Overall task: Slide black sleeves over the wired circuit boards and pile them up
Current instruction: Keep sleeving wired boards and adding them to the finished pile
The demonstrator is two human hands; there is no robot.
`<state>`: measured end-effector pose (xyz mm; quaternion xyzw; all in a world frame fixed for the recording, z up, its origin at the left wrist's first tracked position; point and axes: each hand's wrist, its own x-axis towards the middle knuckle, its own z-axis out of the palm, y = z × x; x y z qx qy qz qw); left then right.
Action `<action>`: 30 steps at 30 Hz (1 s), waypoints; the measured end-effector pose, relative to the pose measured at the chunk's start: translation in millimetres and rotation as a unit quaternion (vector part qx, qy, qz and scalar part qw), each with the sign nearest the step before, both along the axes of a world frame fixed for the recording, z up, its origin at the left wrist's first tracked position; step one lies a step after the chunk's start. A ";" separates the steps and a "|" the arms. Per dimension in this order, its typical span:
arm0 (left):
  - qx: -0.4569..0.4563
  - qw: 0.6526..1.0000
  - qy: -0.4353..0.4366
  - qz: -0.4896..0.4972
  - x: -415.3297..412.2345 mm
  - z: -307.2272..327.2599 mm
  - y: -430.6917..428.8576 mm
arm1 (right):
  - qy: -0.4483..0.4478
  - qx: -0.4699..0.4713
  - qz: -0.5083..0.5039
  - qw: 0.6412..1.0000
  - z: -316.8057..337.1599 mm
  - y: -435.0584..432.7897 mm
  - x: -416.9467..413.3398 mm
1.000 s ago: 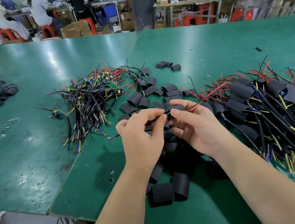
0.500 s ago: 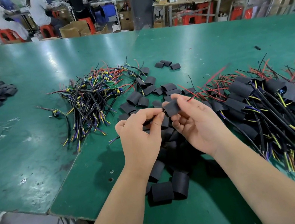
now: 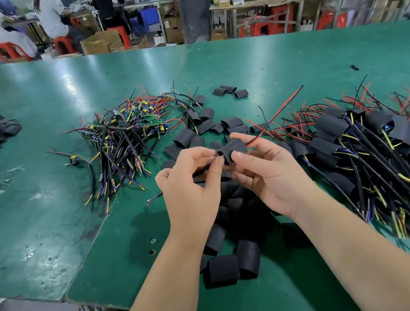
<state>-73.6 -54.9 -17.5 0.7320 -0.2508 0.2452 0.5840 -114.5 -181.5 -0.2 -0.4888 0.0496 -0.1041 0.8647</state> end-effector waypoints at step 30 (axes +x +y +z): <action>0.372 0.897 0.177 0.164 100.4 27.1 41.0 | 0.136 -0.660 -0.360 0.645 11.1 -49.9 -15.2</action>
